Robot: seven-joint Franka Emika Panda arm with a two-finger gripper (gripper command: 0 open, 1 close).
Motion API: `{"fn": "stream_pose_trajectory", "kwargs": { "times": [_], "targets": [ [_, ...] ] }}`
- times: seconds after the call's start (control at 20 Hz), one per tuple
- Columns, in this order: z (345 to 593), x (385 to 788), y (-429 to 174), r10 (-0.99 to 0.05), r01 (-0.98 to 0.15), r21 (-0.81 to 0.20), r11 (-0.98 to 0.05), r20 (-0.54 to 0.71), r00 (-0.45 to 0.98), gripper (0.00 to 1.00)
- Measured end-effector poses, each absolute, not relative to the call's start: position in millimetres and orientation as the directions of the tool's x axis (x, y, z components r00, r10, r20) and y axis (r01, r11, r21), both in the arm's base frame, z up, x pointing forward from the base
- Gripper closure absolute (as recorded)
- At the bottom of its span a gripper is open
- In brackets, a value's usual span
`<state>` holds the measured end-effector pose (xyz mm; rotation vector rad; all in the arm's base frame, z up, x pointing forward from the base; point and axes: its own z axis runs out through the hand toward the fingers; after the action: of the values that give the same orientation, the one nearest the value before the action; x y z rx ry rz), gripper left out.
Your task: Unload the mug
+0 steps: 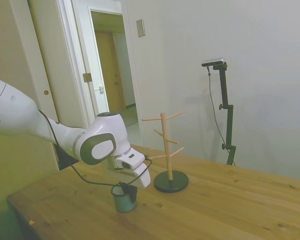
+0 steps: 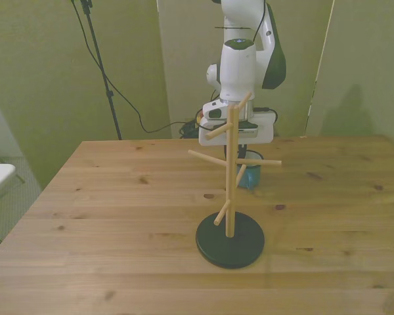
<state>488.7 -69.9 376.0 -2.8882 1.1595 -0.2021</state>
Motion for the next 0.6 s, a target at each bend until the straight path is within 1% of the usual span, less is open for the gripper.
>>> {"fn": "stream_pose_trajectory", "kwargs": {
  "times": [0.2, 0.3, 0.6],
  "targets": [
    [383.6, 486.5, -64.7, -0.683, -0.679, -0.074, -0.730, 0.118, 0.721, 0.00],
    [391.9, 482.0, -57.1, -0.672, -0.669, -0.076, -0.740, 0.122, 0.730, 0.00],
    [437.2, 465.2, -34.5, -0.667, -0.661, -0.095, -0.745, 0.152, 0.730, 0.00]
  ]
}}
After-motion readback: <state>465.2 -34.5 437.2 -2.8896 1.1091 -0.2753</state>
